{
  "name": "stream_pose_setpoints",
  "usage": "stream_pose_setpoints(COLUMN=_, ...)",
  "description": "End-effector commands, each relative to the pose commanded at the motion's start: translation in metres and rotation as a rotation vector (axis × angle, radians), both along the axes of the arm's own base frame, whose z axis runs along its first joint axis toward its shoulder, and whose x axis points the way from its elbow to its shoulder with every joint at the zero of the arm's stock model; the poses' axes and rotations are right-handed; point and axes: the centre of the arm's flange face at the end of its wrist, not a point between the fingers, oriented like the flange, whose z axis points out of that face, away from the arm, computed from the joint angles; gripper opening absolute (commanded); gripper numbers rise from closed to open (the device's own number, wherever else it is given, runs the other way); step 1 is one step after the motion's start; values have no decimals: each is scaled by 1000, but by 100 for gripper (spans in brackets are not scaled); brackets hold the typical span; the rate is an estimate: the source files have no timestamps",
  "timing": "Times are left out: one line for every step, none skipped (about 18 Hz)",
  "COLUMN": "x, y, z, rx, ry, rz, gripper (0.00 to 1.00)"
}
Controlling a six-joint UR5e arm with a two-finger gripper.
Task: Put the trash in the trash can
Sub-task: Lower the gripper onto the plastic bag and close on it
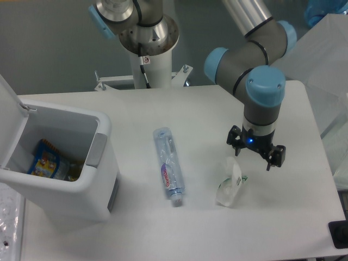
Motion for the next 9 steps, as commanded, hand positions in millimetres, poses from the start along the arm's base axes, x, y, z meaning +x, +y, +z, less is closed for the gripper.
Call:
stream_pose_setpoints(x=2, y=2, z=-2, rx=-1, ry=-3, rz=12, gripper=100)
stream_pose_setpoints(x=4, y=6, z=-8, rx=-3, ry=-12, rz=23, gripper=100)
stream_pose_setpoints(x=10, y=12, z=-14, rx=-6, ry=-23, rz=30, gripper=100)
stream_pose_setpoints(x=15, y=15, z=-22, rx=-12, ry=-36, rz=46, gripper=100)
stream_pose_setpoints(x=17, y=15, z=-27, rx=-12, ry=-40, rz=61, gripper=100)
stream_pose_setpoints(x=19, y=17, z=-30, rx=-10, ry=-40, rz=70, gripper=100)
stream_pose_setpoints(x=22, y=20, z=-34, rx=-12, ry=-45, rz=78, gripper=100)
stream_pose_setpoints(x=22, y=21, z=-36, rx=-10, ry=-48, rz=94, gripper=100)
stream_pose_setpoints(x=23, y=22, z=-37, rx=-7, ry=-50, rz=108, gripper=100)
